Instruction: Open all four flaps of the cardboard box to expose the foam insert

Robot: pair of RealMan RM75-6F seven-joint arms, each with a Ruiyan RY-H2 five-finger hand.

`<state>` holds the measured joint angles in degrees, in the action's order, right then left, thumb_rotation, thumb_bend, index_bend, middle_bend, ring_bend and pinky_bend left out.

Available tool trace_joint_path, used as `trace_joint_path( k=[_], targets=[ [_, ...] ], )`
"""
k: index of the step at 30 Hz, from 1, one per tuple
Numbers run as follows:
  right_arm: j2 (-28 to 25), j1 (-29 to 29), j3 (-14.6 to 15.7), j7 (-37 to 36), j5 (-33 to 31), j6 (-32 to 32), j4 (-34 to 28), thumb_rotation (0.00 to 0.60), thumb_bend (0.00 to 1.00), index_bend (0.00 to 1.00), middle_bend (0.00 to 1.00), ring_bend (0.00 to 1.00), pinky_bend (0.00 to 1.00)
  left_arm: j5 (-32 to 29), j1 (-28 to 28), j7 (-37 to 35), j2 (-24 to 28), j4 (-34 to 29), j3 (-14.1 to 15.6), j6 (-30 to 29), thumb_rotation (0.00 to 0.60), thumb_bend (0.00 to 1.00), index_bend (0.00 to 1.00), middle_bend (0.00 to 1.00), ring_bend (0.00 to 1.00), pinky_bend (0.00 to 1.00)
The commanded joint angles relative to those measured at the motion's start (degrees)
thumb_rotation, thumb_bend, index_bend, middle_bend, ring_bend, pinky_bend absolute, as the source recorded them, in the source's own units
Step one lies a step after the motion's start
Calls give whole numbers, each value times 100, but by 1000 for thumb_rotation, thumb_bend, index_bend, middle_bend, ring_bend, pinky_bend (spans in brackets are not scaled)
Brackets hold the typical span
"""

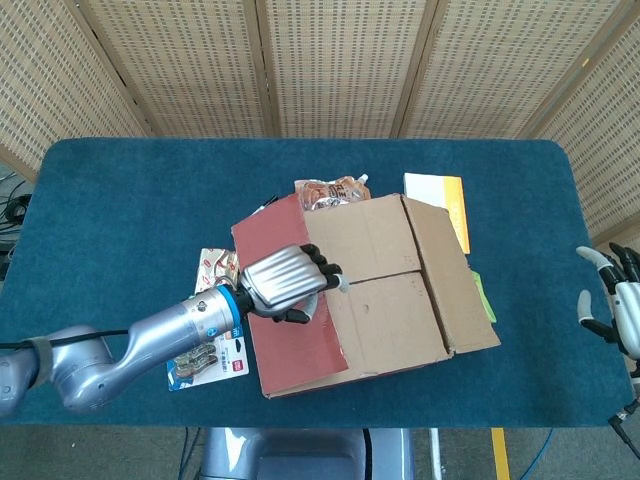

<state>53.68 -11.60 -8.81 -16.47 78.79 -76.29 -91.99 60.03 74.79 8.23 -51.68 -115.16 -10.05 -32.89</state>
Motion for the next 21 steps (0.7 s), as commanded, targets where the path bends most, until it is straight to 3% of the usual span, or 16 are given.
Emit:
trace_joint_path(
  k=[1,13,21],
  targets=[
    [-16,-18,-21,21,-8,12,-23,600,672,145,216,0,0,335,-280,-232,339,-233,-66,-68,280,1000,261,280,307,226],
    [2,-162,-141,157,-84,127,-97,600,672,143,215,0,0,1705,-1221,-756,1434,-896,23,-416,279,1000,261,280,308,226],
    [-31,-236,-202,271,-107,168,-203,600,672,140,215,0,0,3131,-2016,-1288,2201,-1233,257,-931,279,1000,261,280,308,229]
  ],
)
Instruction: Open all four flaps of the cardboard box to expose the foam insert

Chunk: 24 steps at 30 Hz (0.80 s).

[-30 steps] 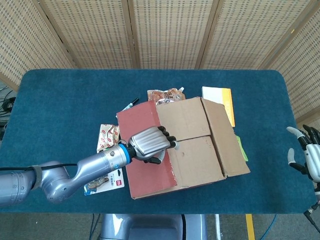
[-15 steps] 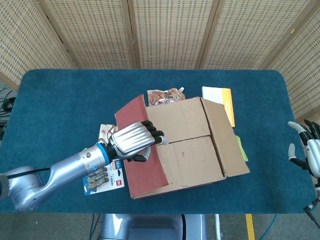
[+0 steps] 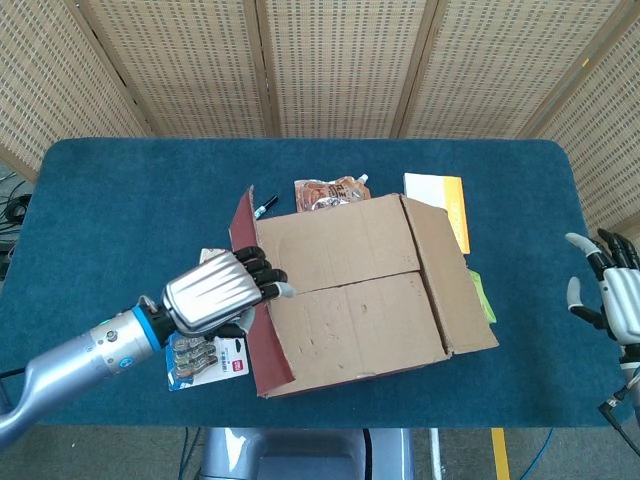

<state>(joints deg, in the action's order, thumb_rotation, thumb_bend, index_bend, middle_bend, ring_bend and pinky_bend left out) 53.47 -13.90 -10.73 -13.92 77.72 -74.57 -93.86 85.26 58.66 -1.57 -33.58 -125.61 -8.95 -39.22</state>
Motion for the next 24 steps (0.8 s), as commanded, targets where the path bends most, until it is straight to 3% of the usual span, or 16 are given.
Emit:
trace_joint_path(
  k=[1,10,15,24],
  targets=[
    [-18,13,9,23,14,-17,-41,600,672,138,215,0,0,774,-492,-397,472,-207,181,-375,279,1000,261,280,308,229],
    [-40,-2,10,49,78,-33,-117,600,672,135,215,0,0,1999,-1244,-699,1066,-245,627,-942,279,1000,261,280,306,235],
    [-51,-27,-4,83,69,-14,-149,600,672,135,215,0,0,2886,-1807,-1027,1426,-100,1020,-1543,279,1000,261,280,306,239],
    [-56,-27,4,74,46,12,-133,600,672,135,215,0,0,3490,-2453,-1180,1660,244,1349,-2185,277,996,247,280,305,239]
  ],
)
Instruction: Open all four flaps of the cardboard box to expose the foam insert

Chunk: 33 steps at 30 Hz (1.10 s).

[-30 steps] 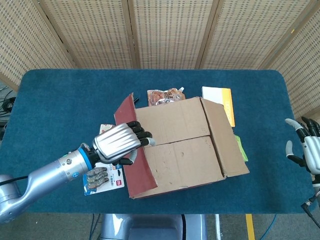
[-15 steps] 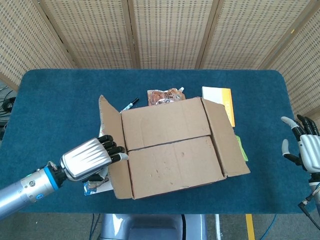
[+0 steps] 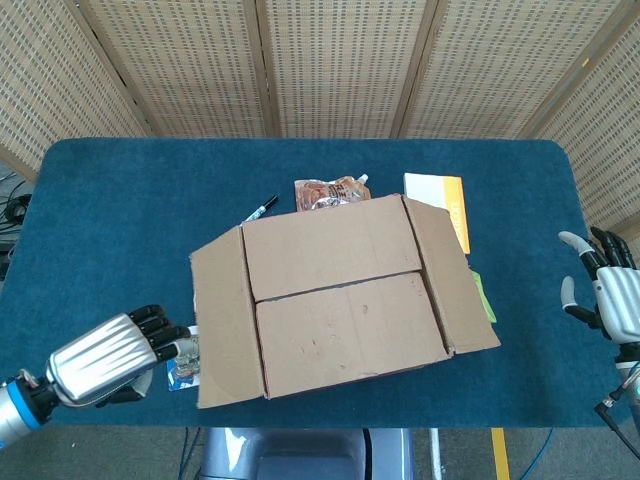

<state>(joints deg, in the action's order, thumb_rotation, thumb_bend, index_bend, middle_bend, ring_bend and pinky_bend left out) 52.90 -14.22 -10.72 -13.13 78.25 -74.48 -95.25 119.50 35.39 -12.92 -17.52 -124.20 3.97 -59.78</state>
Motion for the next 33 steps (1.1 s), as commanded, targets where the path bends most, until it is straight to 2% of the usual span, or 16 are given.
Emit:
trace_joint_path(
  k=[1,6,8,14,19,22,25,33],
  targets=[
    [1,6,6,-9,-8,5,9,600,672,135,214,0,0,62,-170,-41,43,134,59,-172,278,982,242,278,304,239],
    [31,17,43,-23,27,10,25,600,672,134,214,0,0,-207,-254,16,-257,250,-30,-95,279,781,223,233,290,239],
    [64,27,74,-9,65,-1,41,600,672,133,212,0,0,-518,-303,350,-566,299,-165,-69,282,726,215,210,262,239],
    [139,60,122,36,139,-71,79,600,672,132,210,0,0,-1472,-504,1602,-1548,366,-531,-122,283,696,203,167,220,239],
    [175,61,128,28,136,-72,120,600,672,132,210,0,0,-2224,-540,2375,-2217,479,-784,-126,283,678,195,140,205,239],
    [191,60,126,10,131,-71,145,600,672,131,210,0,0,-2607,-505,2756,-2485,536,-892,-57,274,632,187,125,199,236],
    [213,52,129,-7,134,-57,162,600,672,129,210,0,0,-2940,-417,3094,-2709,572,-988,68,234,563,170,105,193,214],
    [251,112,167,-56,193,-151,188,600,672,128,210,0,0,-4072,59,4252,-3494,558,-1339,398,184,382,127,35,123,186]
  ],
)
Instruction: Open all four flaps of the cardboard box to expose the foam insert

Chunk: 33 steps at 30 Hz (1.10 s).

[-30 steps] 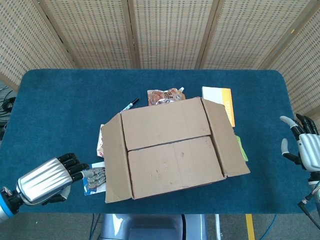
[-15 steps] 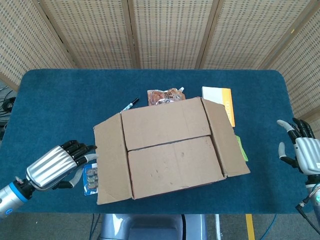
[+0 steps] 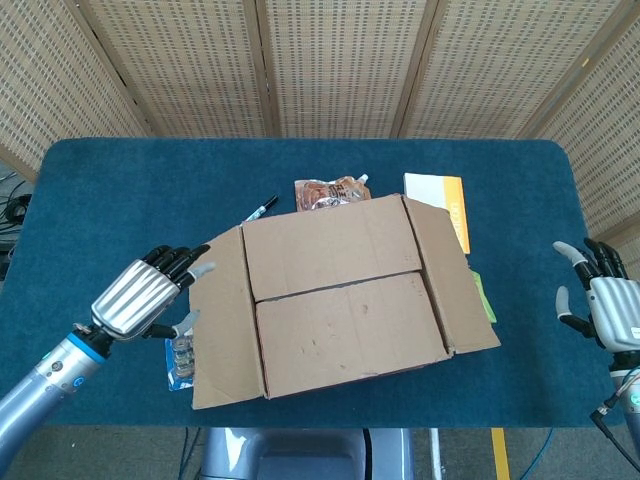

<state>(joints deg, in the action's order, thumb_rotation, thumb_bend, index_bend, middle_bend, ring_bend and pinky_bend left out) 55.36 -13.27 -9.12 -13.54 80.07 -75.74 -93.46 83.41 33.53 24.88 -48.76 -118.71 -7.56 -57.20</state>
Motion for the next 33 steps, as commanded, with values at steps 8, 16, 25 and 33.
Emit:
trace_joint_path(
  k=[8,16,25,33],
  targets=[
    [-12,71,7,-55,21,-111,-2,600,672,128,210,0,0,-1751,868,1772,-1091,95,-399,244,171,359,66,0,18,129],
    [-14,84,-2,-64,26,-141,-16,600,672,128,210,0,0,-3033,1538,2860,-1880,270,-460,39,141,298,0,0,0,14],
    [-10,128,19,-107,69,-201,14,600,672,128,210,0,0,-3986,2137,3864,-2583,386,-352,-649,132,279,0,0,0,0],
    [-14,152,22,-170,74,-220,64,600,672,128,210,0,0,-4181,2323,4082,-3007,530,-207,-1041,117,284,0,0,0,0]
  ],
)
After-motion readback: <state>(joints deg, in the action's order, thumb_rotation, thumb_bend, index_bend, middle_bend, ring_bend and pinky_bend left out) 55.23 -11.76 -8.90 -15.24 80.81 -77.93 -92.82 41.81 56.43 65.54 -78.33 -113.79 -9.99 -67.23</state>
